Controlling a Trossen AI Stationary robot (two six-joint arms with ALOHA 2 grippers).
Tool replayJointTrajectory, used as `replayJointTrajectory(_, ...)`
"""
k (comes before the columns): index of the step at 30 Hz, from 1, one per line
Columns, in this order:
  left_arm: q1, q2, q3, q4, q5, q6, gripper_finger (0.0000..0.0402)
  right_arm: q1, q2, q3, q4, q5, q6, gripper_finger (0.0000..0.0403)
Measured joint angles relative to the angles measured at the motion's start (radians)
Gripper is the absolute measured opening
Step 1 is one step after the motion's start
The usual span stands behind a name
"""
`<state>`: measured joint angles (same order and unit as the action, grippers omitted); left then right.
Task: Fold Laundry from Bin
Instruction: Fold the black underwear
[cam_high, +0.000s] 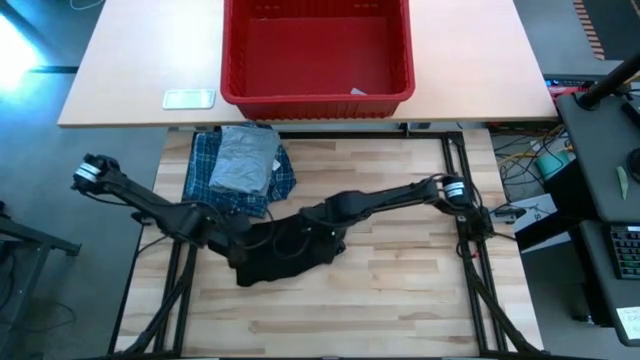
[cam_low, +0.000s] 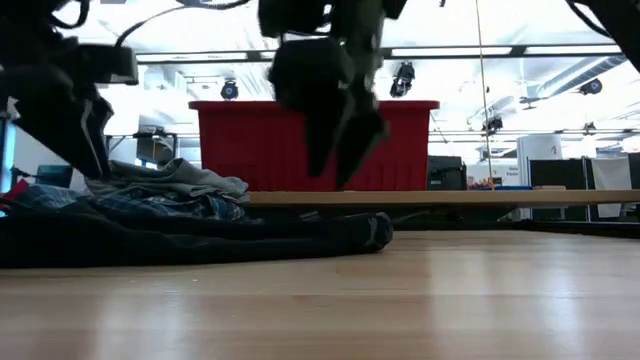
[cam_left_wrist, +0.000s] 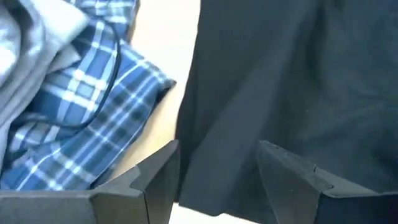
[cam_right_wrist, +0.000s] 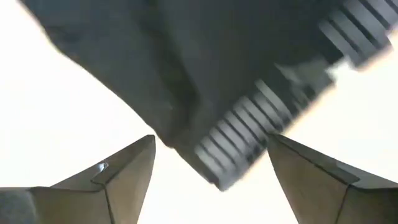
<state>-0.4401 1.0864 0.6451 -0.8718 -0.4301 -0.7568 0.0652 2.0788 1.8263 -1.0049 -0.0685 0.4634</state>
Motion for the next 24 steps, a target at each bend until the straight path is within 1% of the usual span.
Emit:
replayJointTrajectory(2,-0.009,-0.022,-0.003,0.022,0.001,0.015,0.0198,-0.017,-0.017,-0.008,-0.06,-0.012,0.135,0.0306)
replayJointTrajectory(5,-0.034,-0.045,-0.035,0.046,0.015,0.039,0.0198,-0.039,-0.026,-0.056,-0.057,-0.018,0.286,0.0301)
replayJointTrajectory(8,-0.052,-0.056,-0.073,0.048,0.067,0.036,0.0197,-0.059,-0.028,-0.097,0.008,-0.026,0.417,0.0292)
replayJointTrajectory(12,-0.086,-0.067,-0.107,0.104,0.163,0.035,0.0194,-0.086,-0.016,-0.155,0.14,-0.026,0.549,0.028)
replayJointTrajectory(15,-0.121,-0.071,-0.107,0.175,0.179,0.047,0.0192,-0.104,-0.016,-0.21,0.266,-0.026,0.627,0.027)
replayJointTrajectory(18,-0.15,-0.066,-0.107,0.239,0.179,0.062,0.0192,-0.113,-0.016,-0.254,0.264,-0.016,0.663,0.0262)
replayJointTrajectory(20,-0.161,-0.057,-0.111,0.248,0.179,0.064,0.0191,-0.114,-0.016,-0.276,0.276,0.008,0.673,0.0257)
replayJointTrajectory(24,-0.161,-0.038,-0.129,0.254,0.179,0.064,0.0191,-0.113,-0.016,-0.281,0.294,0.005,0.66,0.0254)
